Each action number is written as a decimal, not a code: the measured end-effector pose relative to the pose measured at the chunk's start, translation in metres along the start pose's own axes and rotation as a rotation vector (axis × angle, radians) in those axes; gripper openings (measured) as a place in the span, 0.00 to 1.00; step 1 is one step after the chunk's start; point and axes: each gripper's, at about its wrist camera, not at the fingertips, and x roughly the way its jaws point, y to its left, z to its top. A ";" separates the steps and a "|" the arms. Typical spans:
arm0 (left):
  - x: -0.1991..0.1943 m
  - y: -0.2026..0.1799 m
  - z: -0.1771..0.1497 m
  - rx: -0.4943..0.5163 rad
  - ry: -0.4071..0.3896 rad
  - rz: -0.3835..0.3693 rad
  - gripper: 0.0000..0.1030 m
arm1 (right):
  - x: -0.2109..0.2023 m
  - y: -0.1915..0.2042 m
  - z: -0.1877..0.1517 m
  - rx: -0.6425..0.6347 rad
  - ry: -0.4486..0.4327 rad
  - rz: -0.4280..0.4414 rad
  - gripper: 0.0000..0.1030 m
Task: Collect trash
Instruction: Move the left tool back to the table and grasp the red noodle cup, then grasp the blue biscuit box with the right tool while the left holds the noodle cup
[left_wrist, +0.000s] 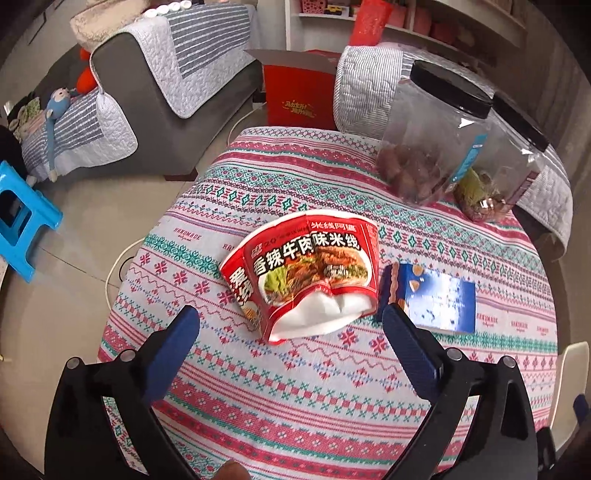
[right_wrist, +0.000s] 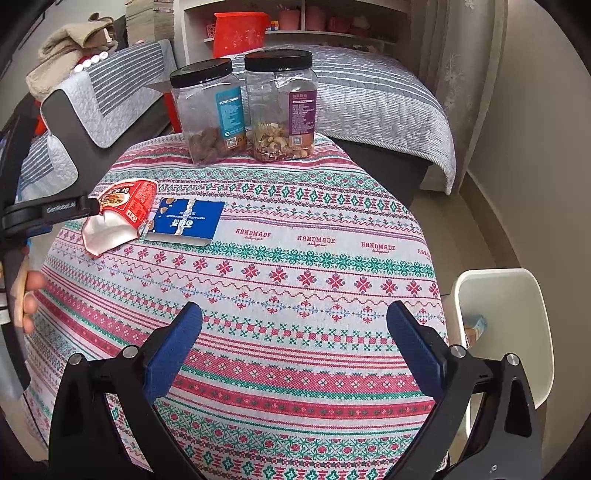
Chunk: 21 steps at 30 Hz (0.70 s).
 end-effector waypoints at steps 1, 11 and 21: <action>0.005 -0.002 0.005 -0.009 0.001 0.006 0.93 | 0.001 -0.001 0.000 0.003 0.005 0.004 0.93; 0.071 -0.007 0.013 -0.018 0.141 -0.024 0.95 | 0.012 -0.008 0.003 0.006 0.045 0.021 0.93; 0.028 -0.007 -0.034 0.069 0.167 -0.016 0.92 | 0.004 -0.008 0.005 0.003 0.016 0.034 0.93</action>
